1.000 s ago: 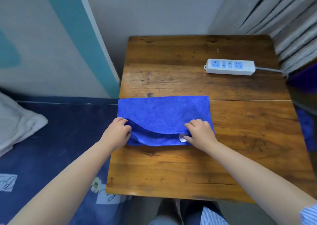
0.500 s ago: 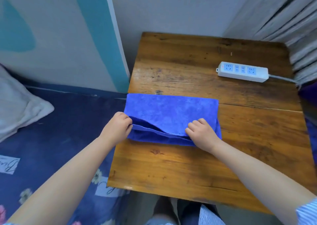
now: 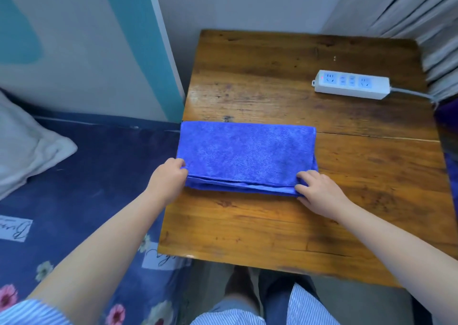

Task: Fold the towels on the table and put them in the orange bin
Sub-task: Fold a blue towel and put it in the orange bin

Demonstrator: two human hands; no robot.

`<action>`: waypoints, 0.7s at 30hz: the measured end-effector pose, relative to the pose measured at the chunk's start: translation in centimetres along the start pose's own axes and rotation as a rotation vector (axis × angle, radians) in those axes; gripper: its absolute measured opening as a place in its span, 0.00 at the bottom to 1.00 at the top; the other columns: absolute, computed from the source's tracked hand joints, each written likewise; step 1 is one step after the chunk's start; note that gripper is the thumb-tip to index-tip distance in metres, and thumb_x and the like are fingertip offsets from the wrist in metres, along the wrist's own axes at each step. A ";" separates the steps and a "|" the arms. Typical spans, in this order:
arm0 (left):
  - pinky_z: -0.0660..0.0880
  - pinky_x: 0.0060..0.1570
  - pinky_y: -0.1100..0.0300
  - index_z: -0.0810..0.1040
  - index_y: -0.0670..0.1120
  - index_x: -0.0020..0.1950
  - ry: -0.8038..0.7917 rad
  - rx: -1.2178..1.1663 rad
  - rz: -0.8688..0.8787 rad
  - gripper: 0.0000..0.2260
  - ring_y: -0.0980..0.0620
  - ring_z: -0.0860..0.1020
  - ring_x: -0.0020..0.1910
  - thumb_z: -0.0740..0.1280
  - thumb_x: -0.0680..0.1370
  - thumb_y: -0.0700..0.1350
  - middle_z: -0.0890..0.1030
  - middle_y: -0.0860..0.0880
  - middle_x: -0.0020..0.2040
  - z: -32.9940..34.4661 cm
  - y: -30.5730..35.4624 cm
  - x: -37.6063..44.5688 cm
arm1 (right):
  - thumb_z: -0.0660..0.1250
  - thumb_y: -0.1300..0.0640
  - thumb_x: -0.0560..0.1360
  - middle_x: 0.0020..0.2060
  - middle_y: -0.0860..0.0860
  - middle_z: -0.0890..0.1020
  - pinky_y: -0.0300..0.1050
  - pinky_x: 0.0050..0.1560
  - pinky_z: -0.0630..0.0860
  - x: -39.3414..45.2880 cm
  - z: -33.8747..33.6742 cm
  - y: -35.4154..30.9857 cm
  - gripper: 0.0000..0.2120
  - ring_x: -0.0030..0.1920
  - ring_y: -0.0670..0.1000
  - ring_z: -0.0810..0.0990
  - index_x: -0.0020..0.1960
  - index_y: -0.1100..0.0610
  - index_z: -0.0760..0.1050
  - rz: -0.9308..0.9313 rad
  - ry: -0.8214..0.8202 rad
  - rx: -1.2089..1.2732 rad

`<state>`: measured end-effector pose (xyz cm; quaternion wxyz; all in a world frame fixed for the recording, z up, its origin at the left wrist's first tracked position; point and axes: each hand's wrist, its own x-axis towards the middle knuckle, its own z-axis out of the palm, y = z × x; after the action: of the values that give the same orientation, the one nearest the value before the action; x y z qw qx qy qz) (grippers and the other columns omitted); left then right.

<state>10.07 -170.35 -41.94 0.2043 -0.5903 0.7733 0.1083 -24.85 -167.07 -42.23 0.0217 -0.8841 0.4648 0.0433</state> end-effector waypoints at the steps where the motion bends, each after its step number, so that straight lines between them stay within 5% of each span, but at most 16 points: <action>1: 0.69 0.45 0.56 0.75 0.39 0.56 -0.054 -0.003 -0.033 0.10 0.46 0.70 0.58 0.57 0.78 0.39 0.70 0.43 0.63 -0.1 0.3 0.1 | 0.82 0.59 0.48 0.34 0.58 0.83 0.41 0.21 0.75 0.0 0.1 0.1 0.15 0.30 0.58 0.81 0.28 0.61 0.78 -0.013 0.024 0.007; 6: 0.71 0.46 0.58 0.75 0.44 0.56 -0.087 0.076 -0.106 0.10 0.46 0.72 0.55 0.57 0.79 0.41 0.72 0.47 0.59 1.9 0.6 -0.1 | 0.81 0.64 0.52 0.27 0.56 0.80 0.41 0.20 0.74 0.1 0.8 0.1 0.13 0.27 0.57 0.79 0.28 0.63 0.77 0.053 0.083 0.104; 9: 0.72 0.43 0.57 0.77 0.42 0.53 -0.035 -0.060 -0.139 0.11 0.47 0.73 0.45 0.57 0.79 0.42 0.73 0.46 0.60 2.6 0.7 -0.6 | 0.76 0.63 0.64 0.33 0.60 0.82 0.50 0.29 0.79 -0.2 1.3 0.0 0.07 0.36 0.60 0.81 0.33 0.66 0.80 0.199 0.060 0.237; 11: 0.74 0.47 0.56 0.78 0.40 0.55 -0.009 -0.192 -0.153 0.12 0.46 0.76 0.48 0.57 0.79 0.43 0.71 0.46 0.65 3.0 0.5 -0.7 | 0.71 0.64 0.69 0.39 0.62 0.82 0.55 0.37 0.79 -0.4 1.4 0.3 0.07 0.43 0.62 0.81 0.38 0.69 0.79 0.276 0.024 0.275; 16: 0.72 0.56 0.55 0.78 0.39 0.57 0.041 -0.341 -0.147 0.13 0.46 0.75 0.62 0.59 0.79 0.43 0.62 0.47 0.74 3.4 0.5 -0.6 | 0.81 0.68 0.48 0.27 0.57 0.79 0.44 0.21 0.75 -0.1 0.9 0.3 0.15 0.28 0.59 0.79 0.26 0.65 0.75 0.183 0.017 0.114; 21: 0.66 0.60 0.62 0.81 0.38 0.53 0.132 -0.500 -0.149 0.10 0.50 0.70 0.67 0.63 0.77 0.41 0.64 0.46 0.73 3.5 0.0 -0.4 | 0.77 0.73 0.46 0.24 0.55 0.78 0.37 0.21 0.71 0.4 0.8 0.9 0.14 0.24 0.55 0.77 0.24 0.64 0.75 0.137 0.133 0.058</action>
<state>10.83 -168.59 -44.93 0.0087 -0.6836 0.6885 0.2420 -25.44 -167.86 -43.09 0.0136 -0.8501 0.5256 -0.0277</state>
